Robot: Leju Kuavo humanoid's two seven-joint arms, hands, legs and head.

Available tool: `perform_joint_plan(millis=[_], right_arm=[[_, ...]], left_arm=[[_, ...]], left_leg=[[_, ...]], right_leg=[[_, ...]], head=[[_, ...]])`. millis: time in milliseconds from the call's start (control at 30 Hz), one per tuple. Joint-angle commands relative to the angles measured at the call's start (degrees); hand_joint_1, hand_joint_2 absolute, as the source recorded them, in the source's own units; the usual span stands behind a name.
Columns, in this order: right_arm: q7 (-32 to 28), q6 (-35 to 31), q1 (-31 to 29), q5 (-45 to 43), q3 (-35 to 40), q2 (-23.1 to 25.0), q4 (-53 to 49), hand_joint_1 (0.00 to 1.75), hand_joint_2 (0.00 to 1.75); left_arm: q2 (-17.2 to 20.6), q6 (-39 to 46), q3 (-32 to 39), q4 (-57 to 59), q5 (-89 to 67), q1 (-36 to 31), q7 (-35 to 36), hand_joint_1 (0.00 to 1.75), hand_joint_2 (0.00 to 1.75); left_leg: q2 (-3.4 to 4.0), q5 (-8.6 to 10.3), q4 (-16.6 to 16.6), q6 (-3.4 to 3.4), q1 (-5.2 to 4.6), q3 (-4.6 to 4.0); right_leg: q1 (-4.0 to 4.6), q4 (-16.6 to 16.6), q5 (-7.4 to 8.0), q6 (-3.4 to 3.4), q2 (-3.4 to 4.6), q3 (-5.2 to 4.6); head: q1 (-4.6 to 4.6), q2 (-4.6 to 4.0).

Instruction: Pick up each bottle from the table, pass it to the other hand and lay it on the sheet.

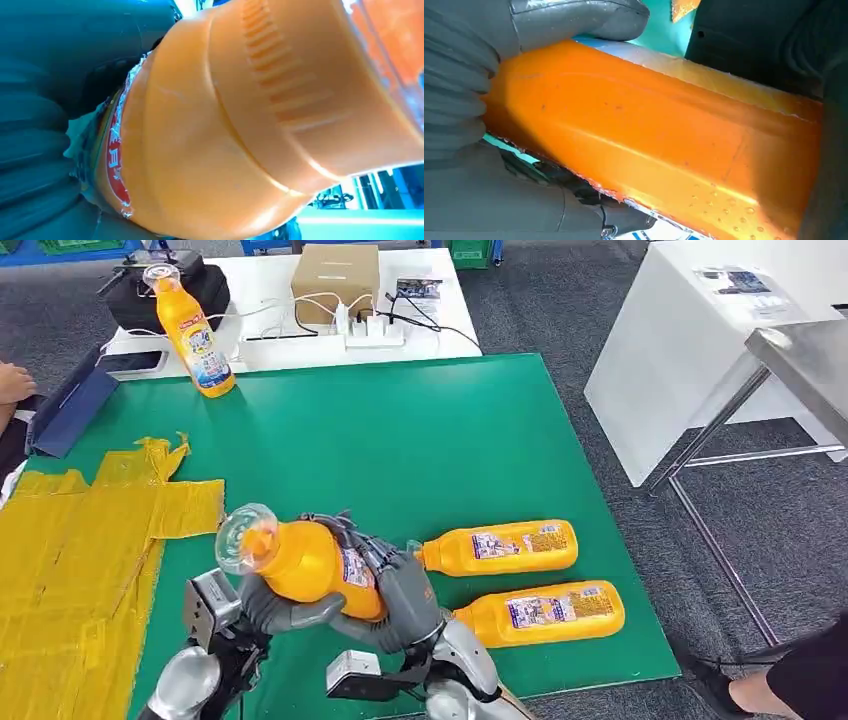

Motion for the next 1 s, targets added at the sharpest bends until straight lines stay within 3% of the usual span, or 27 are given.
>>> perform_joint_plan(millis=[33,167,767,1000], right_arm=[[-0.61,-0.04,2.10,-4.47,-2.31,0.17,-1.38,0.00,1.75],[-0.74,-0.13,4.30,-6.46,-4.49,-1.15,-8.51,0.00,1.75],[-0.72,-0.09,4.36,-6.48,-4.53,-1.18,-8.53,0.00,1.75],[-0.83,-1.87,6.74,-6.81,-8.84,-1.74,-15.87,0.00,1.75]], left_arm=[[-2.09,1.46,-3.02,1.71,-0.14,-0.95,-0.13,1.75,1.75],[-0.60,5.66,0.03,1.49,-3.79,-1.41,0.43,1.75,1.75],[-0.65,5.66,0.07,1.53,-3.79,-1.43,0.44,1.75,1.75],[3.09,16.03,5.53,5.37,-19.32,-6.16,4.89,1.75,1.75]], left_leg=[[-0.15,-0.17,0.01,0.05,0.02,0.41],[-0.08,-0.09,0.01,0.03,0.00,0.18],[-0.04,-0.14,0.01,0.02,0.01,0.31],[-0.07,-0.05,0.00,0.00,0.00,0.15]], right_leg=[[0.05,-0.05,-0.20,-0.13,-0.14,0.50],[0.01,0.00,-0.11,-0.09,-0.08,0.24],[0.03,-0.01,-0.14,-0.11,-0.03,0.37],[0.02,0.02,-0.08,-0.10,-0.07,0.21]], head=[[0.00,0.00],[0.00,0.00],[0.00,0.00],[0.00,0.00]])
